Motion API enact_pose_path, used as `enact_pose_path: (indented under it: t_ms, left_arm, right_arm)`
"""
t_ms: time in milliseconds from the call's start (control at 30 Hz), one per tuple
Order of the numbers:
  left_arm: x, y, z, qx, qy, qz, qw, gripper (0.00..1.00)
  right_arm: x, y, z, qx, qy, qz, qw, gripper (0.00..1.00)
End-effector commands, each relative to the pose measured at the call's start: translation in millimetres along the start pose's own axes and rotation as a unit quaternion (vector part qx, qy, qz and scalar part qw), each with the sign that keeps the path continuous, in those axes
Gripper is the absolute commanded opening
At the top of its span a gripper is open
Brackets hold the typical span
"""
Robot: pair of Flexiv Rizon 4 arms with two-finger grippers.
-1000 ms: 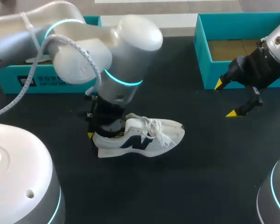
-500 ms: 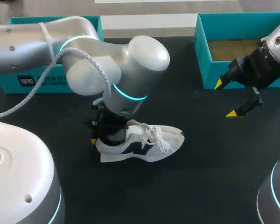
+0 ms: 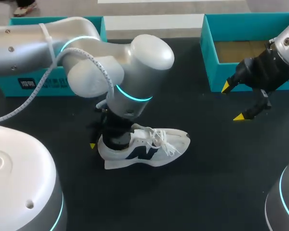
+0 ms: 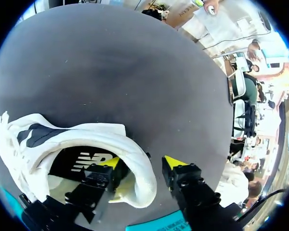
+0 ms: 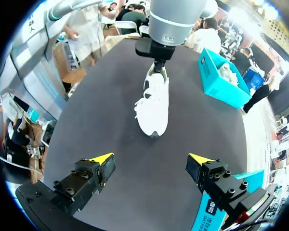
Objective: Take the shoe out of the shoebox, open the shoe tongue, remove and reinsert the insole, then place the shoe into the shoebox
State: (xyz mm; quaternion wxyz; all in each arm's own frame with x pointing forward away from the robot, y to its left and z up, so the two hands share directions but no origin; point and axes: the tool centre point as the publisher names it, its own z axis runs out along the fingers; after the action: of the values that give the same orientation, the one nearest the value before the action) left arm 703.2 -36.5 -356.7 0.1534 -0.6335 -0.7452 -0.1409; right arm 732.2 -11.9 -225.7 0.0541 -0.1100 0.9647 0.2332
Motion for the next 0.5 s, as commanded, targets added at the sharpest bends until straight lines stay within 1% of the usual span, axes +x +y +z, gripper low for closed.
enact_pose_path:
  t_ms: [33, 133, 200, 333, 433, 467, 500]
  left_arm:
    - [19.3, 1, -13, 0.018, -0.042, -0.005, 0.999, 1.0]
    - [25.5, 3, -21, 0.033, -0.071, -0.019, 0.997, 1.0]
    - [34.0, 4, -34, 0.04, -0.097, -0.041, 0.994, 1.0]
    - [49.2, 8, -46, 0.078, -0.154, -0.081, 0.982, 1.0]
    - [59.4, 8, -53, 0.103, -0.187, -0.103, 0.972, 1.0]
    - [60.7, 8, -54, 0.106, -0.191, -0.106, 0.97, 1.0]
    - [66.4, 8, -58, 0.127, -0.212, -0.123, 0.961, 1.0]
  right_arm:
    - [0.1, 0.4, 1, 0.002, 0.0, 0.001, 1.0, 1.0]
    - [0.1, 0.4, 1, 0.002, 0.0, 0.001, 1.0, 1.0]
    - [0.1, 0.4, 1, 0.002, 0.0, 0.001, 1.0, 1.0]
    - [0.1, 0.4, 1, 0.002, 0.0, 0.001, 1.0, 1.0]
    - [0.1, 0.4, 1, 0.002, 0.0, 0.001, 1.0, 1.0]
    - [0.1, 0.4, 1, 0.002, 0.0, 0.001, 1.0, 1.0]
    - [0.1, 0.4, 1, 0.002, 0.0, 0.001, 1.0, 1.0]
